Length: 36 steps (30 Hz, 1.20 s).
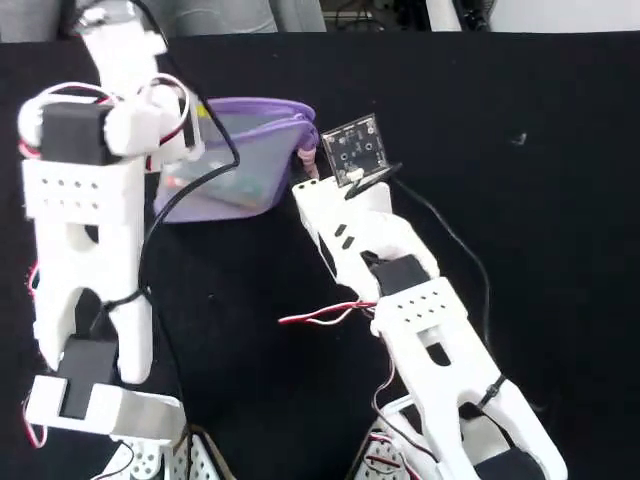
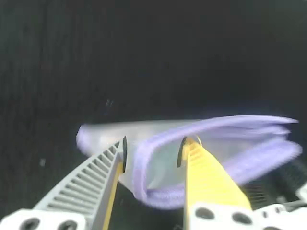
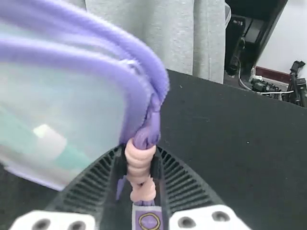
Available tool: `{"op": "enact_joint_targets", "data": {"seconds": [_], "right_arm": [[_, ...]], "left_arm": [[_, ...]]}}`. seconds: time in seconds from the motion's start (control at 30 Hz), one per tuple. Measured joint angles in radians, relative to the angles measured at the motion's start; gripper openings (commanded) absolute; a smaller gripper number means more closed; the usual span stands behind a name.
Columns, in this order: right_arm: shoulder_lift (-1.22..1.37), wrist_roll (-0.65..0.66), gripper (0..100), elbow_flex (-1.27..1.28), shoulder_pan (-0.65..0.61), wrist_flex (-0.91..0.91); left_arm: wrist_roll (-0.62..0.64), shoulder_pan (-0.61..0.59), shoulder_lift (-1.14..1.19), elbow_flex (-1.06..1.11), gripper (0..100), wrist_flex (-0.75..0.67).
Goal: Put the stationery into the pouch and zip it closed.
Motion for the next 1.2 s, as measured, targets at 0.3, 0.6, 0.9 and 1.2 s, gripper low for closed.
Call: {"op": "enact_joint_targets", "data": {"seconds": [0.3,0.6,0.9,1.2], "right_arm": [[0.0,0.0,1.1,-0.043,-0.003,0.015],[0.0,0.0,1.1,-0.129,-0.006,0.017],[0.057,0.095,1.1,-0.37,0.014,0.204],[0.25,0.115,1.1,-0.733,0.152,0.47]], "left_arm": [[0.0,0.06,-0.002,-0.325,20,0.0],[0.0,-0.057,-0.002,-0.362,20,0.0],[0.0,-0.161,-0.002,-0.319,20,0.0],[0.0,-0.16,-0.002,-0.201,20,0.0]]}}
